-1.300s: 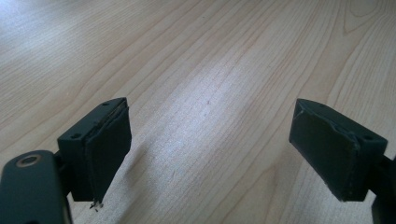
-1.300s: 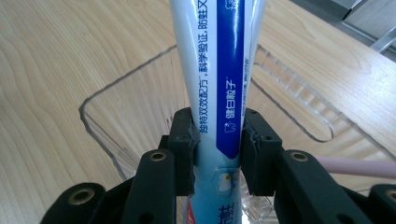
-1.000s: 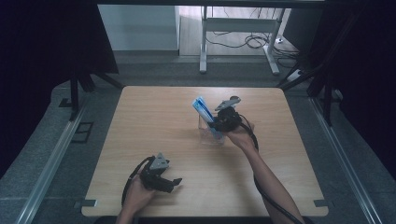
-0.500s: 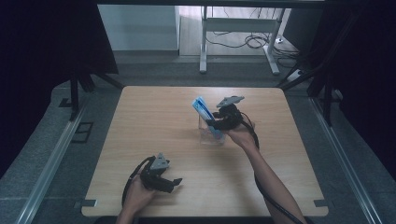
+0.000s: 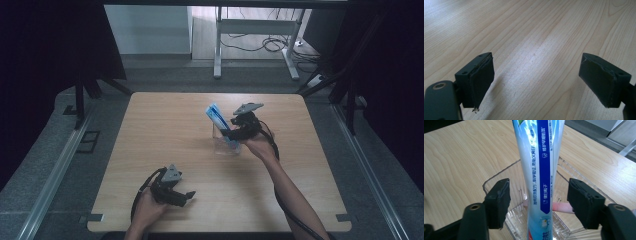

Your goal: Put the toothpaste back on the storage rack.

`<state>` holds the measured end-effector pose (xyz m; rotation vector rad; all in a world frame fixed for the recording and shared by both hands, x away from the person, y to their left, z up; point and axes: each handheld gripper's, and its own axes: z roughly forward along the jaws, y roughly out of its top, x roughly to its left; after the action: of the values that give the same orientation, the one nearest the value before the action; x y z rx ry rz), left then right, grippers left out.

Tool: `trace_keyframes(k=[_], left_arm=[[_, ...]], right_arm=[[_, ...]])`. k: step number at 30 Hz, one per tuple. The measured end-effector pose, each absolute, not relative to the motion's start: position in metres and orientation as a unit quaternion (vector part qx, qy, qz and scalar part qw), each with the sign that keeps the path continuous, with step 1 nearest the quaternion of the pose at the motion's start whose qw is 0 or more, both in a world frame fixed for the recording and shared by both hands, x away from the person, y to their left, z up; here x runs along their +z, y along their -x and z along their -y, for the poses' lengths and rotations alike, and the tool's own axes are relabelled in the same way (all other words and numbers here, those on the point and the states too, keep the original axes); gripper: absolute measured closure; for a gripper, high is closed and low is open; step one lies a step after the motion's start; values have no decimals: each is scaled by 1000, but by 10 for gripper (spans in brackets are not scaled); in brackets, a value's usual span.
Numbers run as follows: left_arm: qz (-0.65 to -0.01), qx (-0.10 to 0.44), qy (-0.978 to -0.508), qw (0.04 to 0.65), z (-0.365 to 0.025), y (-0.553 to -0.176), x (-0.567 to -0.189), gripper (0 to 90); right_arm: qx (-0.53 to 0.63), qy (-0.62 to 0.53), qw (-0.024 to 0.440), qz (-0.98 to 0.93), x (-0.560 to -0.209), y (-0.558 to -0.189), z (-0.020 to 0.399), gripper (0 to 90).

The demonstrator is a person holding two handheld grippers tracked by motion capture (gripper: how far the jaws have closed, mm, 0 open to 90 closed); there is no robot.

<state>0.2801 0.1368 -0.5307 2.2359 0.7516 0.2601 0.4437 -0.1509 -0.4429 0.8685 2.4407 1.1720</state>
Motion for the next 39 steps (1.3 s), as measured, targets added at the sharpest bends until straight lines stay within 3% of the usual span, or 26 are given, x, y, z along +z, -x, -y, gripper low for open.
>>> trace_keyframes(k=[9,21,39], left_arm=[[-293,102,-874,374,-136,-280,-531,132],[-294,102,-874,374,-136,-280,-531,132],[-293,101,-874,375,-135,-280,-531,133]], right_arm=[[389,-303,159,-855,-441,-442,154,152],[380,-305,165,-858,-438,-437,155,40],[389,-298,164,-856,-432,-422,163,1]])
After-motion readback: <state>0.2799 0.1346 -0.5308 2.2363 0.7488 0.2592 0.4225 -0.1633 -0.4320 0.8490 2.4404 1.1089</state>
